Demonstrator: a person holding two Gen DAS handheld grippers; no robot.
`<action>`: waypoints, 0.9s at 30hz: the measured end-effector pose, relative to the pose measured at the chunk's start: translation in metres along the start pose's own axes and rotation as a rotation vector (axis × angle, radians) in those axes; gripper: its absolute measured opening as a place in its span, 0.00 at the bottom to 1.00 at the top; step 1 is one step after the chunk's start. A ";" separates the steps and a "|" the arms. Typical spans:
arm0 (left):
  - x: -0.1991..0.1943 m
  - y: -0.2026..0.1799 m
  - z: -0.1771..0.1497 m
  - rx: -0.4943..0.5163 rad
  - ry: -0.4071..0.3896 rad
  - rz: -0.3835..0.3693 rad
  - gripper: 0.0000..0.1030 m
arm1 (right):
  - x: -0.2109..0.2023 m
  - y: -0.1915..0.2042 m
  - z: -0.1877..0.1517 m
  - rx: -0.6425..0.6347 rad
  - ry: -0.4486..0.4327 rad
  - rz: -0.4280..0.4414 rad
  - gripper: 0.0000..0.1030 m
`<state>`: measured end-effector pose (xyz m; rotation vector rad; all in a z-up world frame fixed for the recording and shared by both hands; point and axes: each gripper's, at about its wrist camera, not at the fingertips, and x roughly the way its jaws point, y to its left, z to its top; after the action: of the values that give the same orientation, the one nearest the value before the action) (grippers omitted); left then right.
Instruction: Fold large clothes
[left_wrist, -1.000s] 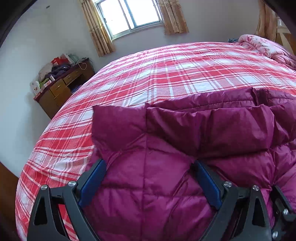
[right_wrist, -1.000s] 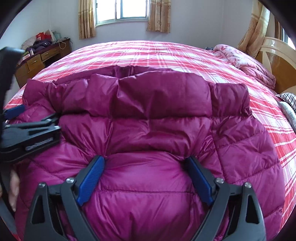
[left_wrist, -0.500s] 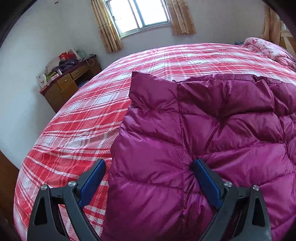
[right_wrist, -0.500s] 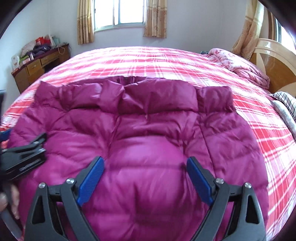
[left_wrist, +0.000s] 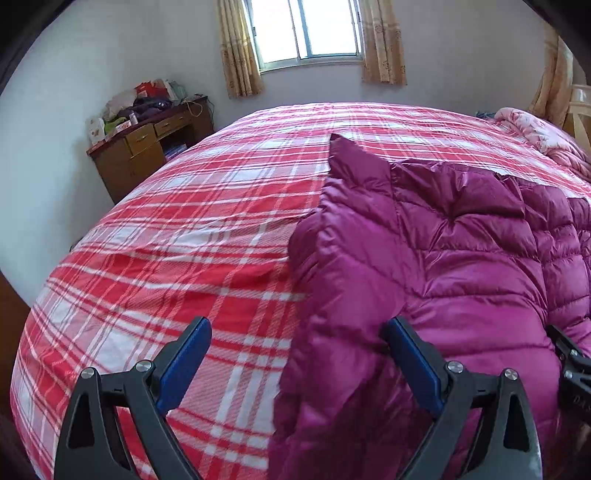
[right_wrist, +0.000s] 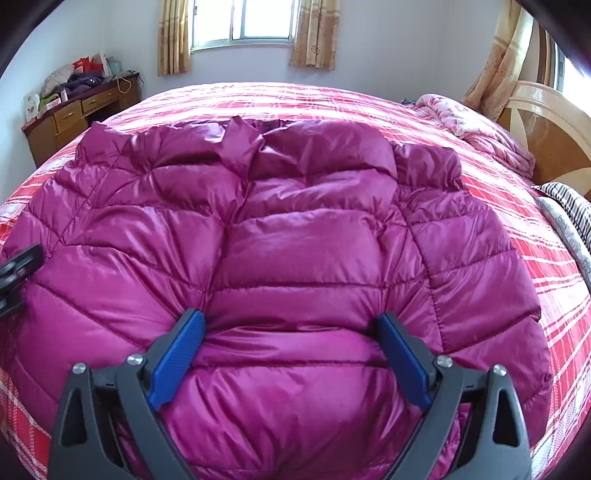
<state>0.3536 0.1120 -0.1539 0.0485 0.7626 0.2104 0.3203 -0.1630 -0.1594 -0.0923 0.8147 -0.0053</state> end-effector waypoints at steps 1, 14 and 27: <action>-0.006 0.008 -0.004 -0.022 0.004 -0.007 0.93 | -0.004 -0.001 -0.001 -0.001 -0.001 0.007 0.93; -0.004 0.025 -0.038 -0.158 0.111 -0.154 0.93 | -0.022 0.007 -0.034 -0.022 -0.030 0.002 0.96; -0.015 0.011 -0.037 -0.127 0.081 -0.350 0.17 | -0.057 -0.019 -0.033 0.020 -0.123 0.059 0.87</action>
<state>0.3156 0.1189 -0.1692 -0.2137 0.8238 -0.0735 0.2577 -0.1826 -0.1392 -0.0491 0.6938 0.0480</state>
